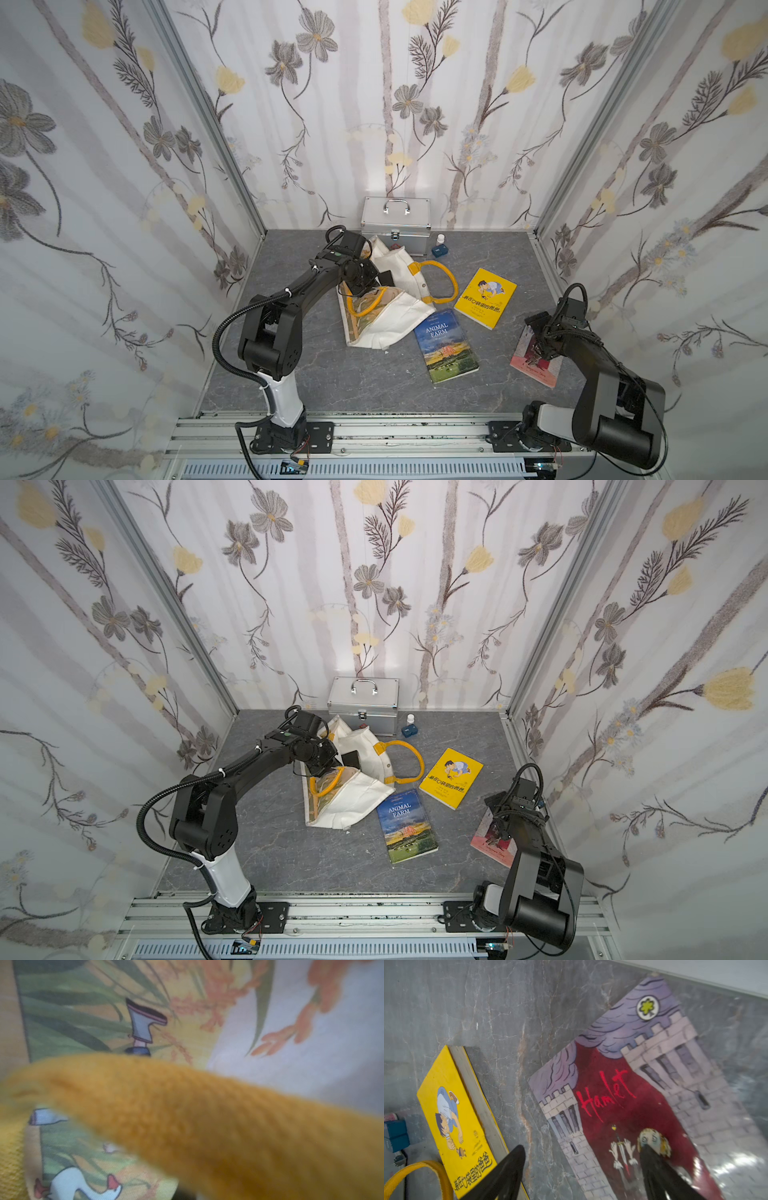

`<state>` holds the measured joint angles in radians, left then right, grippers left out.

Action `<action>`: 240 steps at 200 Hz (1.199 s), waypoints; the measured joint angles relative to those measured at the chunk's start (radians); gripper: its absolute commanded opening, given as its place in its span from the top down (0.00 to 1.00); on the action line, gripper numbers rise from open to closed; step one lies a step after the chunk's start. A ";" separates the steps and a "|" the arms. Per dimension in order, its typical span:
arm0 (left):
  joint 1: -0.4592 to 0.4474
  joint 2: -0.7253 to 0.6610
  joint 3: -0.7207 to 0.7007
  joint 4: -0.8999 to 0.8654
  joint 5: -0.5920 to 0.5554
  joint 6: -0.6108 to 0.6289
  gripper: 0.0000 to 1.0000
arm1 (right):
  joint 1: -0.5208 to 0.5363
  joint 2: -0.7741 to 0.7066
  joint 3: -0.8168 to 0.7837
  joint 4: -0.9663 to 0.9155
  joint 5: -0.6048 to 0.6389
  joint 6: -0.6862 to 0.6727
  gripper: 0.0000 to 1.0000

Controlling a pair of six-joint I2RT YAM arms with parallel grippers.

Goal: Take out the books from the canvas bag
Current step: Move the canvas bag to the center of the board, then pick up the book from the canvas bag.

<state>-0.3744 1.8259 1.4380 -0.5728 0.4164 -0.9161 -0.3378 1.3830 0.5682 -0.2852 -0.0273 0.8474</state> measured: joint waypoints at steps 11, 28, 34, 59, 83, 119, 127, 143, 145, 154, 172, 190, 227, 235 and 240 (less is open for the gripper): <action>0.000 -0.001 0.001 0.000 -0.005 -0.001 1.00 | 0.005 -0.053 0.003 -0.022 0.000 -0.005 0.19; 0.000 -0.008 0.002 0.000 -0.015 -0.003 1.00 | 0.042 -0.114 0.039 -0.054 0.010 -0.015 0.25; 0.000 -0.012 0.002 0.000 -0.018 -0.003 1.00 | 0.067 -0.124 0.064 -0.062 0.008 -0.024 0.26; 0.000 -0.019 0.053 -0.039 -0.030 0.017 1.00 | 0.215 -0.079 0.238 -0.108 0.003 -0.063 0.30; 0.000 -0.012 0.152 -0.121 -0.050 0.087 1.00 | 0.378 -0.015 0.356 -0.142 0.003 -0.075 0.33; -0.005 -0.025 0.206 -0.224 -0.075 0.210 1.00 | 0.620 0.070 0.499 -0.147 -0.026 -0.084 0.34; -0.007 -0.036 0.203 -0.235 -0.077 0.228 1.00 | 0.669 0.090 0.531 -0.147 -0.029 -0.086 0.33; -0.011 -0.066 0.187 -0.250 -0.083 0.259 0.99 | 0.747 0.124 0.589 -0.143 -0.055 -0.098 0.33; -0.011 -0.068 0.185 -0.251 -0.083 0.262 0.99 | 0.756 0.127 0.595 -0.143 -0.062 -0.100 0.33; -0.015 -0.081 0.175 -0.254 -0.085 0.275 0.99 | 0.785 0.137 0.616 -0.143 -0.080 -0.101 0.34; -0.029 -0.101 0.154 -0.252 -0.089 0.299 1.00 | 0.817 0.146 0.636 -0.137 -0.109 -0.100 0.34; -0.044 -0.128 0.126 -0.244 -0.084 0.321 1.00 | 0.838 0.163 0.654 -0.130 -0.168 -0.101 0.34; -0.057 -0.186 0.073 -0.211 -0.063 0.338 1.00 | 0.885 0.271 0.737 -0.142 -0.283 -0.154 0.31; -0.059 -0.195 0.069 -0.206 -0.063 0.340 1.00 | 0.893 0.301 0.762 -0.154 -0.299 -0.166 0.30; -0.062 -0.201 0.068 -0.203 -0.063 0.341 1.00 | 0.896 0.325 0.781 -0.163 -0.310 -0.176 0.29</action>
<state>-0.4362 1.6249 1.5055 -0.7753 0.3538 -0.5755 0.5587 1.7081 1.3495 -0.4484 -0.3370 0.6716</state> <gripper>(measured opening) 0.060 0.695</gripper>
